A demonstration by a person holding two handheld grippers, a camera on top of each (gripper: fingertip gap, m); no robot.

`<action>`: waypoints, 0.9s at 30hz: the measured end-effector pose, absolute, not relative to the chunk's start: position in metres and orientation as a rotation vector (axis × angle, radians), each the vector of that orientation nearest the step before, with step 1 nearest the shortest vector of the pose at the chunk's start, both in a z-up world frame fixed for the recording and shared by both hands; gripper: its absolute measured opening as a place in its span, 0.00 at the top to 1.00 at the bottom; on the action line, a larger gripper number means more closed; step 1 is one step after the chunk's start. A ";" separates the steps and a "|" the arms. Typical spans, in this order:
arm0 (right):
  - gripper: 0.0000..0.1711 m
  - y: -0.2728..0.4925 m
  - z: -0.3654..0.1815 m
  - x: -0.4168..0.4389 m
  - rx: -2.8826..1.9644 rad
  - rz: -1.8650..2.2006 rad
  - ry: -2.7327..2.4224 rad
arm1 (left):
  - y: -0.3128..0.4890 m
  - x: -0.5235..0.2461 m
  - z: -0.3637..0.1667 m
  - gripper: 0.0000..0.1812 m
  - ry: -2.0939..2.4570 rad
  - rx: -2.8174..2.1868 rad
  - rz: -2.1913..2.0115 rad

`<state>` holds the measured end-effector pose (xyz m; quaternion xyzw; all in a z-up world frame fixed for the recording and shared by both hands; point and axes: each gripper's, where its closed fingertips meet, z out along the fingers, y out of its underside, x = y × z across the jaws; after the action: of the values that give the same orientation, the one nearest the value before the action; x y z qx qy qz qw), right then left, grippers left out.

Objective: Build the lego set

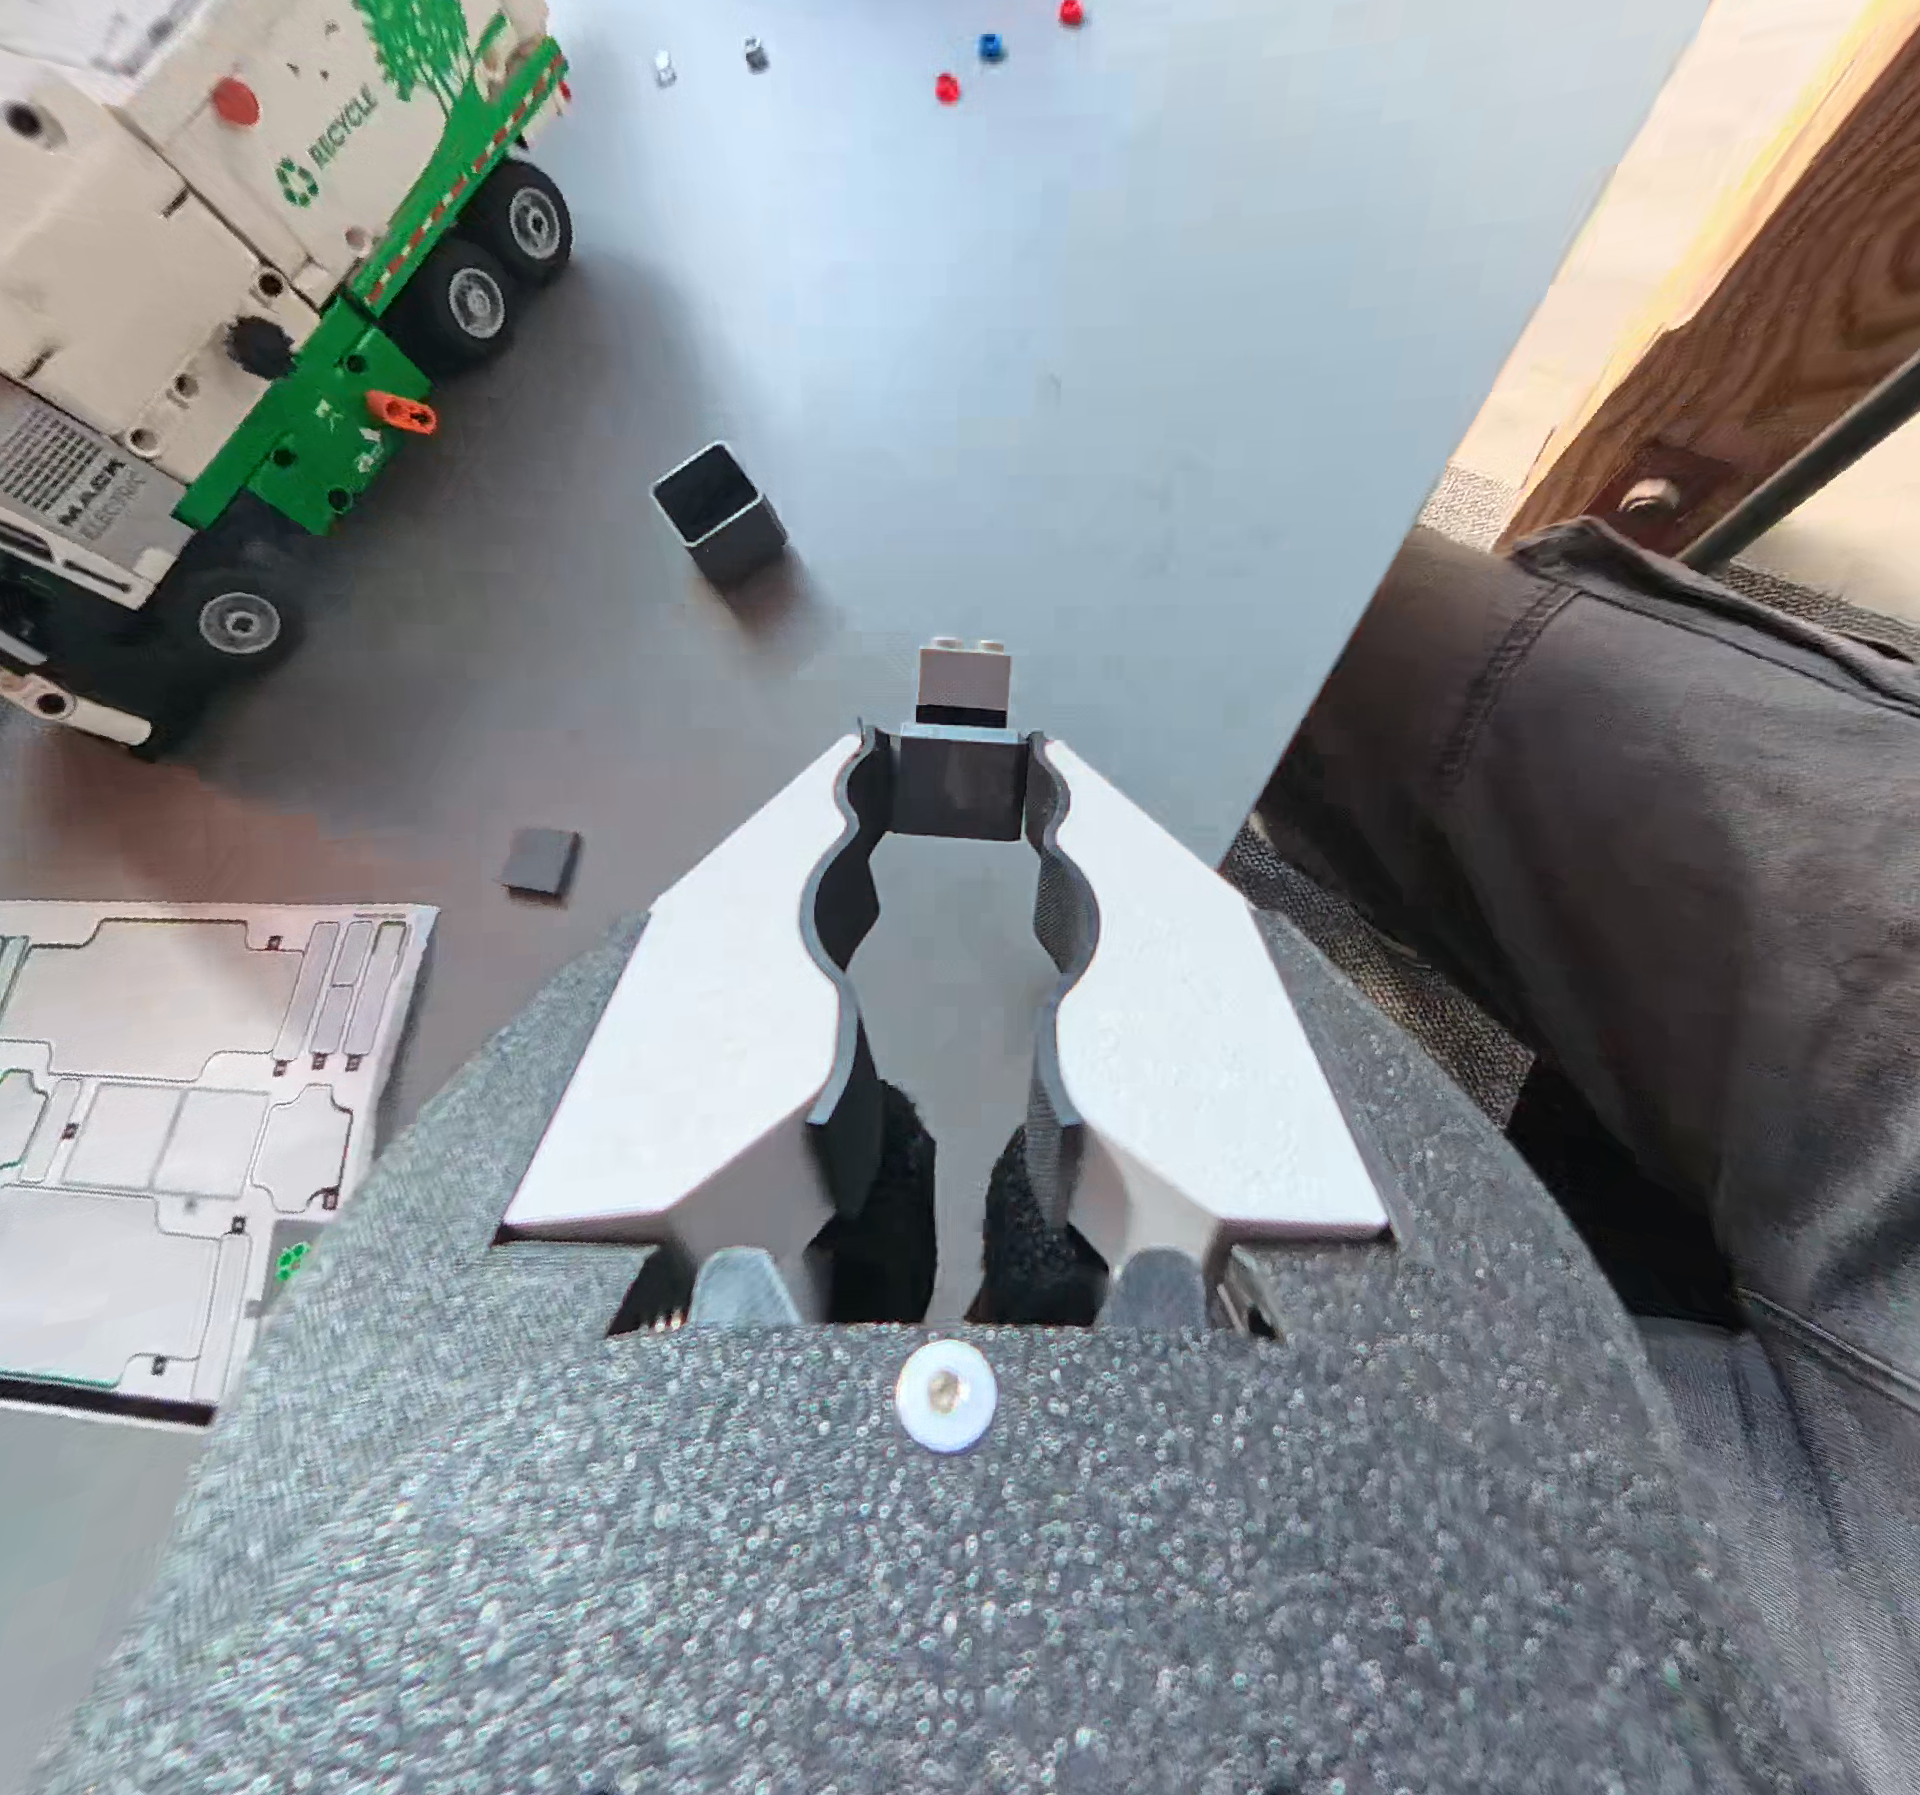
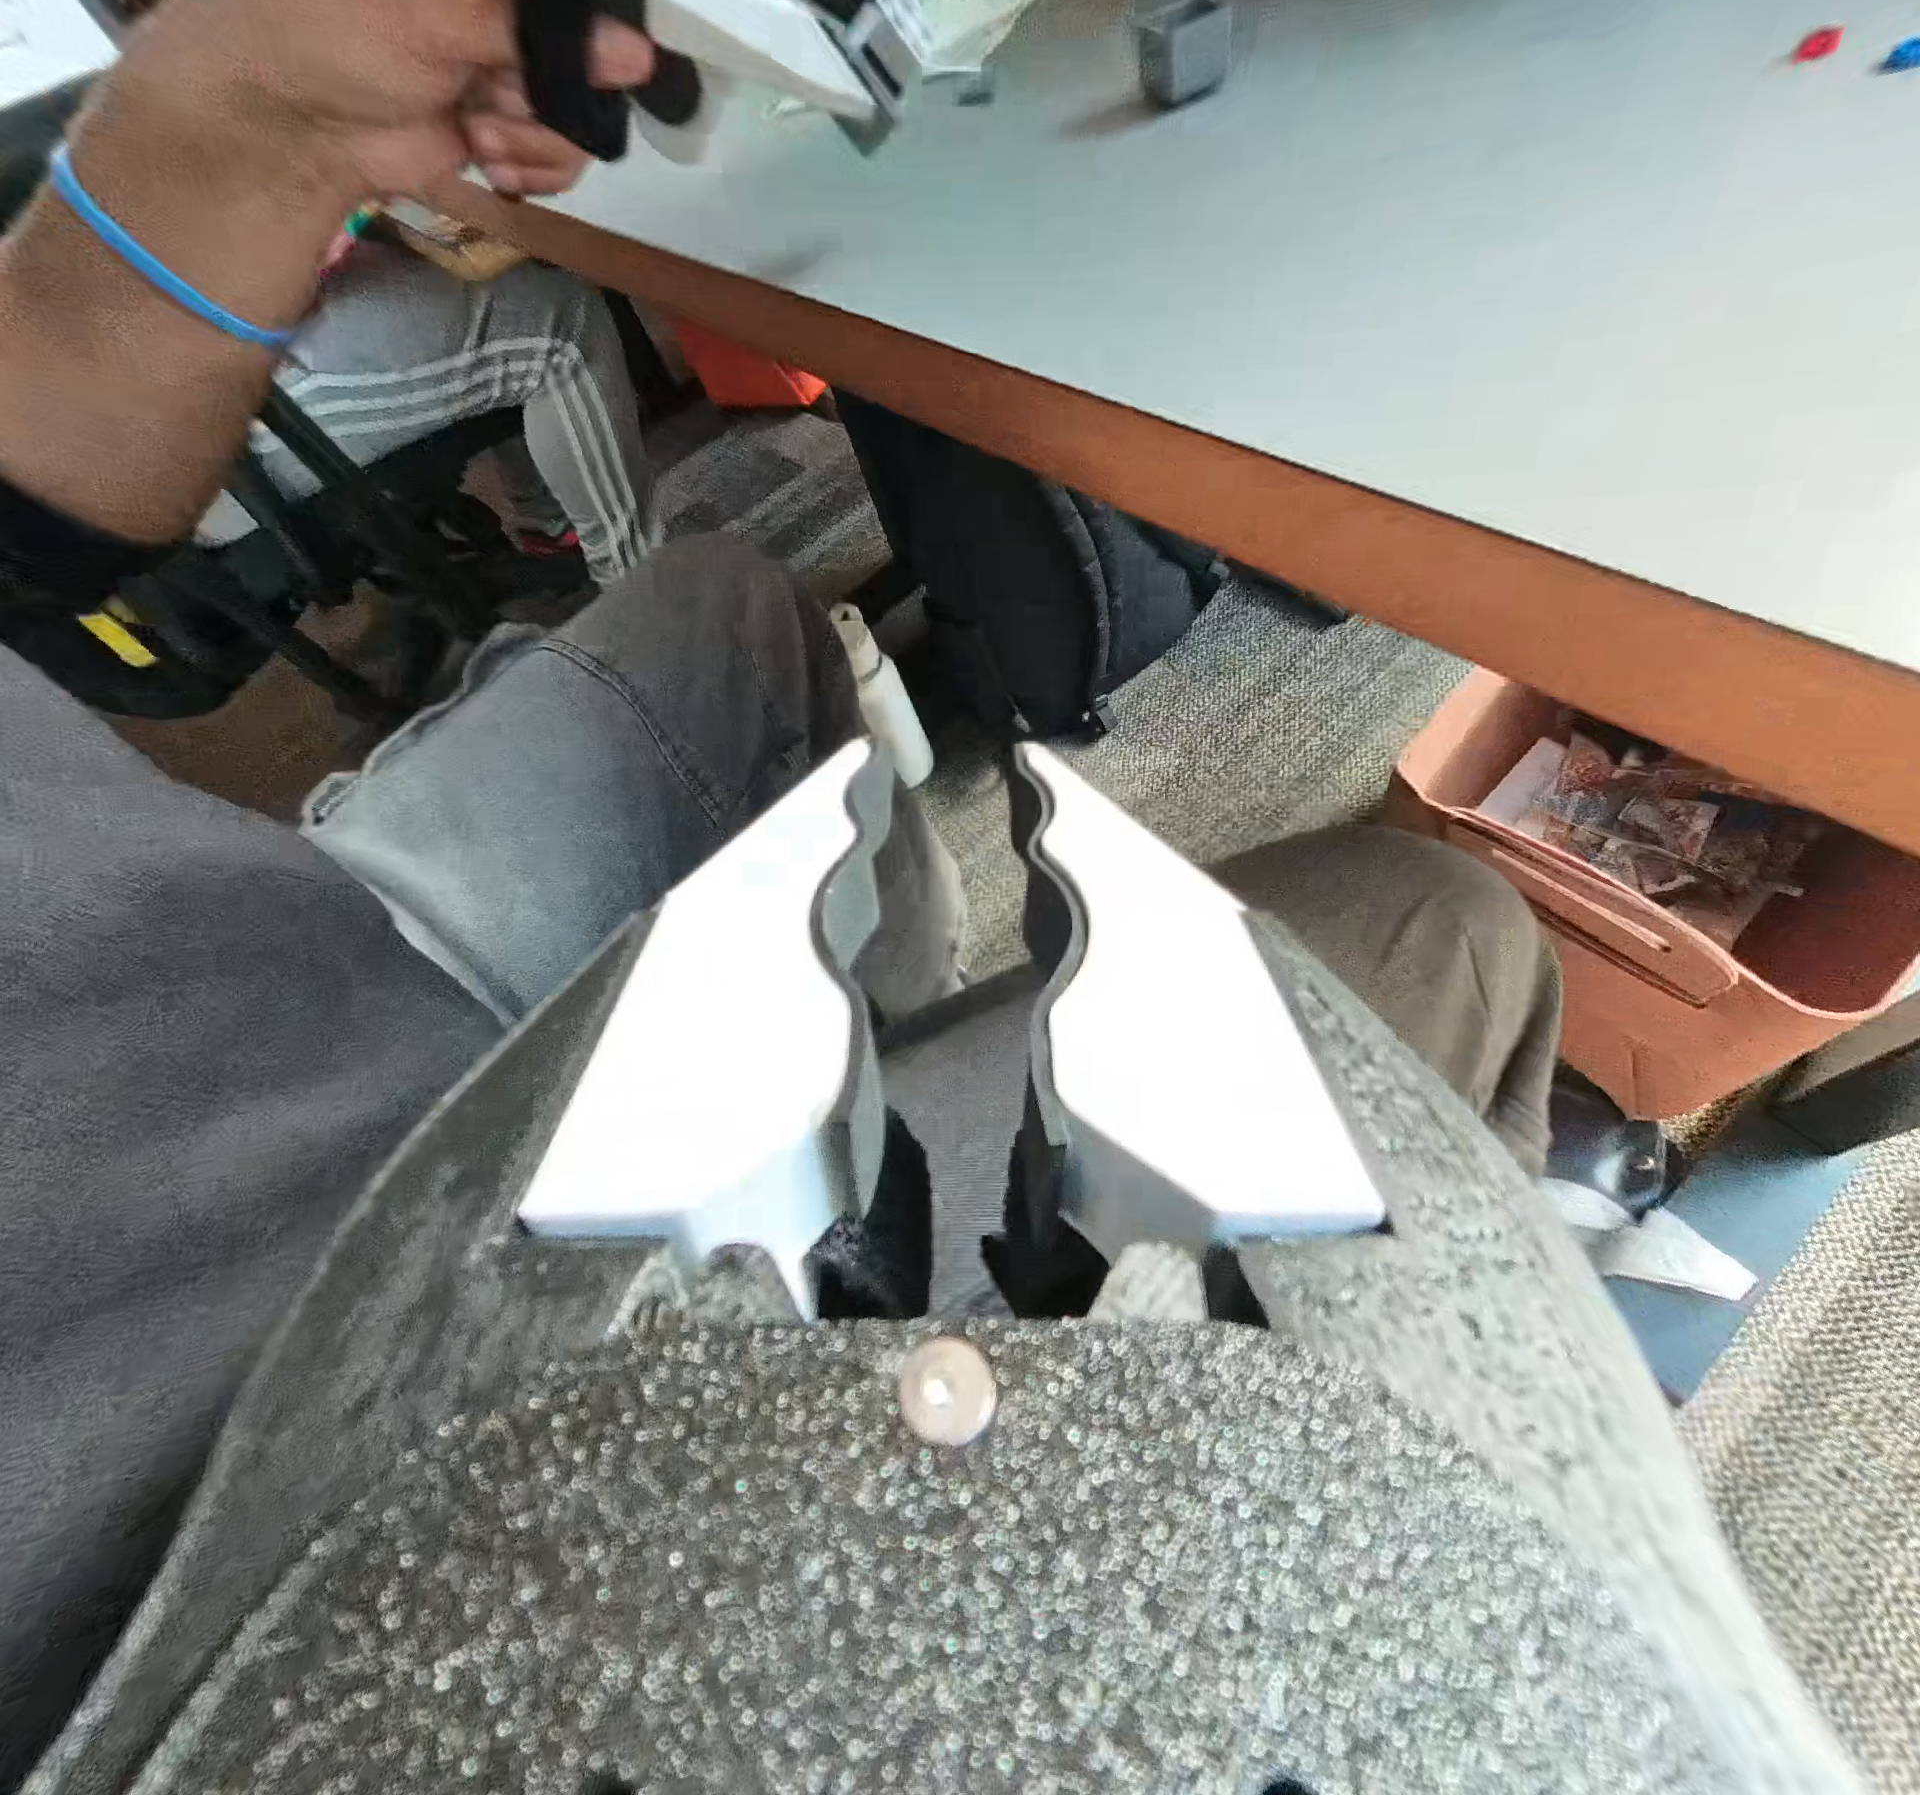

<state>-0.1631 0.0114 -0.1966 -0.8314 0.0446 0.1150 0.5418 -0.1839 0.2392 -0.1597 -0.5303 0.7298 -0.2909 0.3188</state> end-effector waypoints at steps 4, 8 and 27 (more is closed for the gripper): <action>0.89 -0.010 -0.171 -0.193 -1.902 0.197 0.156 | 0.241 -0.161 -0.176 0.87 1.966 -1.470 -0.799; 0.89 -0.027 -0.173 -0.214 -1.813 0.205 0.260 | 0.240 -0.156 -0.184 0.87 1.970 -1.461 -0.796; 0.87 -0.051 -0.206 -0.219 -1.921 0.297 0.230 | 0.250 -0.152 -0.185 0.75 1.893 -1.537 -0.732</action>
<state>-0.2194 -0.0512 -0.2058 -0.8144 0.0977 0.1260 0.5580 -0.1524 0.2501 -0.1849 -0.5770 0.7109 -0.2747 0.2936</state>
